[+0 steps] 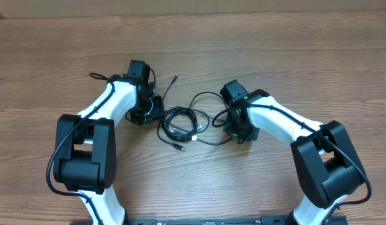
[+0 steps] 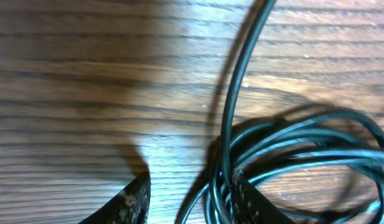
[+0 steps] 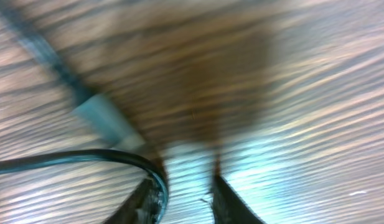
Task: Untangle cables
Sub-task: 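Release the strand and lift the right gripper up and right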
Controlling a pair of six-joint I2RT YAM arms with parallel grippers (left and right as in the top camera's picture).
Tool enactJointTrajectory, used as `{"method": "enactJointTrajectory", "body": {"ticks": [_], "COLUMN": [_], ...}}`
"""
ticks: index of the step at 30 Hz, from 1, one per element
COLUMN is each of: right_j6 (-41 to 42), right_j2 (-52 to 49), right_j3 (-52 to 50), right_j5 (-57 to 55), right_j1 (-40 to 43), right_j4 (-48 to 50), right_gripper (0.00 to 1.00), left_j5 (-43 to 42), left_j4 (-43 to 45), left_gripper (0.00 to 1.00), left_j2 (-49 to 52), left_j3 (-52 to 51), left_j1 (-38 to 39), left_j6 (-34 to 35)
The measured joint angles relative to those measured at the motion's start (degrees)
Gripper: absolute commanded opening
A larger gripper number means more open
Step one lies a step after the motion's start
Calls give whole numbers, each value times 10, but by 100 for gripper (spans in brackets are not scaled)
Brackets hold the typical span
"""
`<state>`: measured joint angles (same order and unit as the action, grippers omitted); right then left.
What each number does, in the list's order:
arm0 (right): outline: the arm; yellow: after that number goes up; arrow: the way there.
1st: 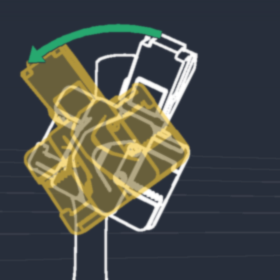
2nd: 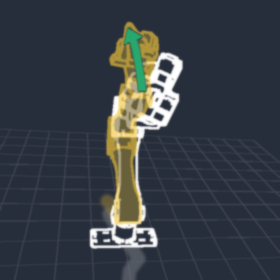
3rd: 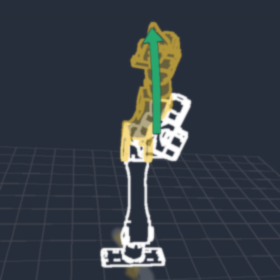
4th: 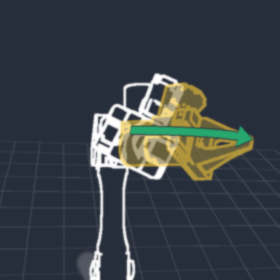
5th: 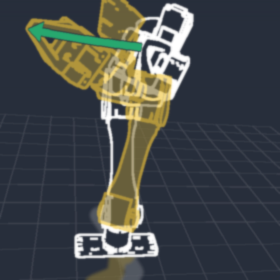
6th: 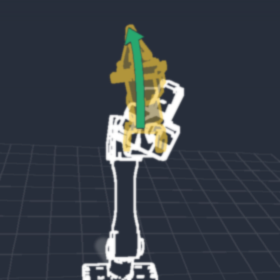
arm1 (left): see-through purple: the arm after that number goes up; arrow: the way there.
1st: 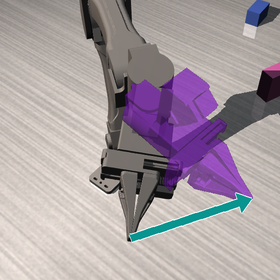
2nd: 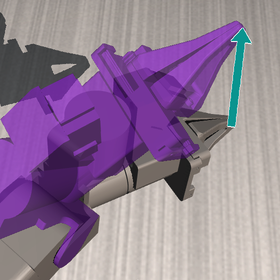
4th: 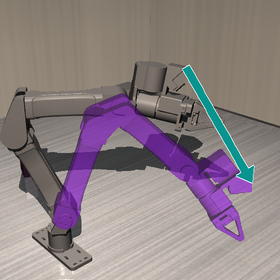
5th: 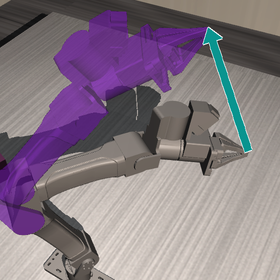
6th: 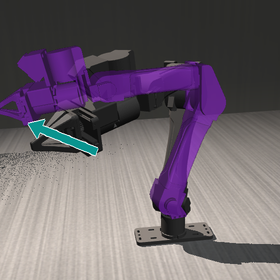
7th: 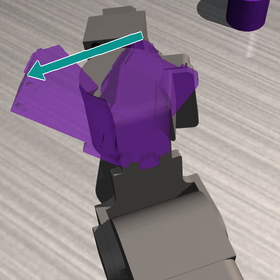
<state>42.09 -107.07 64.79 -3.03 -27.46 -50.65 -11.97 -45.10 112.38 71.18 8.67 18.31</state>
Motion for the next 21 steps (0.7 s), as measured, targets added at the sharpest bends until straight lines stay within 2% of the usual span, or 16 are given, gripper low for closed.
{"method": "enactJointTrajectory", "body": {"ticks": [13, 18, 21], "right_j6": [-31, -33, -33], "right_j2": [1, 1, 1], "right_j3": [-1, -1, -1], "right_j5": [-233, -306, -310], "right_j1": [2, 9, 15], "right_j4": [23, 55, 66], "right_gripper": [28, 39, 40], "left_j5": [26, 33, 34], "left_j4": [5, 6, 6], "left_gripper": [47, 47, 48], "left_j2": [-2, -2, -2], "left_j3": [0, 0, 0], "left_j1": [0, 0, 0], "left_j6": [9, 9, 9]}}
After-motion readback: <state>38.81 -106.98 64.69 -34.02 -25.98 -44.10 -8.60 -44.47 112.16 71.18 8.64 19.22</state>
